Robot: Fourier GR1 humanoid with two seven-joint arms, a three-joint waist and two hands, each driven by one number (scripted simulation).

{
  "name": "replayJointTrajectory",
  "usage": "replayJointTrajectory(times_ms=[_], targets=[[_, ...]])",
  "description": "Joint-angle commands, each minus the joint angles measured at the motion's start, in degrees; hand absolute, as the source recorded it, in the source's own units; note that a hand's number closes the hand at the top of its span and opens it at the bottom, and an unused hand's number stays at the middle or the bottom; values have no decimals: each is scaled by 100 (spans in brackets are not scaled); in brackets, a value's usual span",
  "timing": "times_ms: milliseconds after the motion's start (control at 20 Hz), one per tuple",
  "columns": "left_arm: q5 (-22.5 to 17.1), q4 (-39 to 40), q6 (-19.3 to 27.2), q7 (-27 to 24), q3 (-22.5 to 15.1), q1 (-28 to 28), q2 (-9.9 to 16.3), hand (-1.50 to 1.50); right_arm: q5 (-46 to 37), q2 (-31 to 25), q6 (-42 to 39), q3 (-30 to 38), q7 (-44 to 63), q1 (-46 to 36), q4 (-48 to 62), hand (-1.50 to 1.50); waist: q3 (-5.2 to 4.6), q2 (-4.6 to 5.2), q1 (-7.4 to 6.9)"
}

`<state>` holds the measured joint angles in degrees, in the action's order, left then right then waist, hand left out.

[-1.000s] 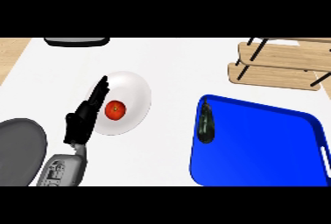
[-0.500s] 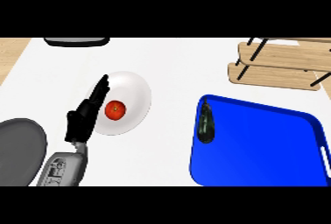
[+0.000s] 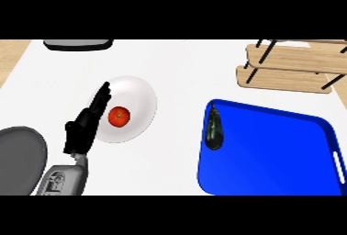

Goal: Pick the cupcake from the tray and place it in the tiered shelf

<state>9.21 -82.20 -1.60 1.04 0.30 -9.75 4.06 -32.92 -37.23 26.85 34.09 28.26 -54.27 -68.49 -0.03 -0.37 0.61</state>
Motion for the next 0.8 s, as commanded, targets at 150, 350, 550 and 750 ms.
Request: replayJointTrajectory(times_ms=[150, 350, 550, 750], targets=[[-104, -203, -174, -107, 18, 387, 116, 0, 564, -1124, -1257, 832, 1157, 794, -462, -150, 2, -14, 77], [3, 20, 99, -158, 61, 157, -40, 0, 1292, -1294, -2262, 1578, 1223, 1989, -1178, -150, 9, -31, 273], [-119, -243, -75, 163, 149, 40, 138, 0, 1705, -1479, -2943, 2293, 1203, 2908, -1747, -150, 7, -11, 134], [109, -455, 150, 144, -117, 319, -97, 0, 2460, -1677, -3850, 3428, 916, 3642, -1622, -150, 9, -13, 128]])
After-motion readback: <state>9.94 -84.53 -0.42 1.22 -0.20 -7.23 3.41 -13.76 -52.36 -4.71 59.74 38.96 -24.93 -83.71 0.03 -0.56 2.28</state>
